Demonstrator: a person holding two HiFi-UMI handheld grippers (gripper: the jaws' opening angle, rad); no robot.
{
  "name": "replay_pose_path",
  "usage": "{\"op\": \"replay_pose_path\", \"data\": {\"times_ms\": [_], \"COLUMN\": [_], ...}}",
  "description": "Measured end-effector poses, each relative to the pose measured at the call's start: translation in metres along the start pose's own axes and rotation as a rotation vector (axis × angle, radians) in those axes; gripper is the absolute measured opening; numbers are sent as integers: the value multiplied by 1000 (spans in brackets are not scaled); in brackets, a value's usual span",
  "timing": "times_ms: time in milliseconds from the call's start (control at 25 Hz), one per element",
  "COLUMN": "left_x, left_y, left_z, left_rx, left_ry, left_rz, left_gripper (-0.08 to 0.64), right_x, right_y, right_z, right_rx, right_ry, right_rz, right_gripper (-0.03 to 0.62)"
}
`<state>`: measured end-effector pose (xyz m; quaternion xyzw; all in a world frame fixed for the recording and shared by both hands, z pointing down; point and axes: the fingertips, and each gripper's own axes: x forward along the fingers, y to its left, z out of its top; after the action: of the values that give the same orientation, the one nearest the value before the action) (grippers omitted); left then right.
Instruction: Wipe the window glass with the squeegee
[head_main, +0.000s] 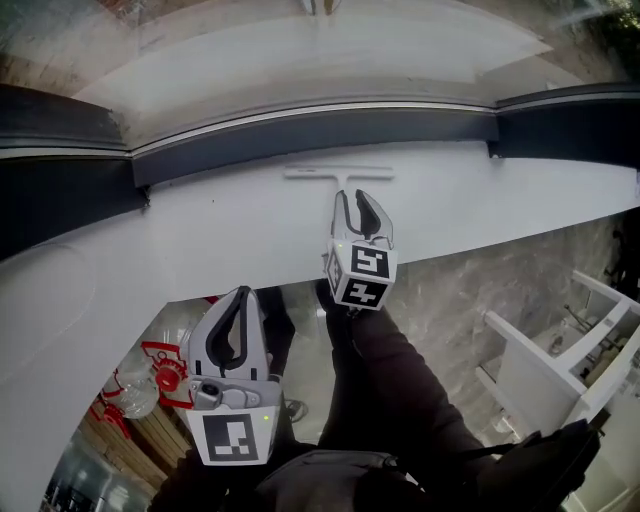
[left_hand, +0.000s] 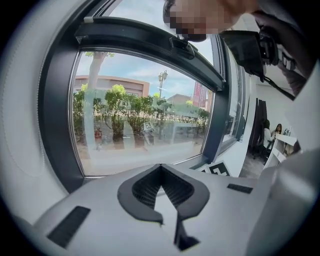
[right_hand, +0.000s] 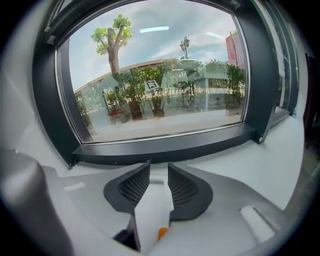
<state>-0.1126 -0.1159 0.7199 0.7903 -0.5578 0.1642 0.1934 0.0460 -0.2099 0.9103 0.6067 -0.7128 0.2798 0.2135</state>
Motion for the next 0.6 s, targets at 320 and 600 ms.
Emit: {"op": "replay_pose_path", "data": {"times_ms": [320, 600], "left_x": [17, 18], "left_y": [8, 4], "left_z": [-12, -9], "left_rx": [-19, -20], "left_ry": [0, -24], "left_rz": [31, 38], "left_gripper": [0, 0], "right_x": [39, 52], "right_y": [-12, -19], "right_z": [-26, -46], "right_rx": [-19, -27], "right_ry": [59, 106], "right_rz": [-27, -34], "right_gripper": [100, 104]}}
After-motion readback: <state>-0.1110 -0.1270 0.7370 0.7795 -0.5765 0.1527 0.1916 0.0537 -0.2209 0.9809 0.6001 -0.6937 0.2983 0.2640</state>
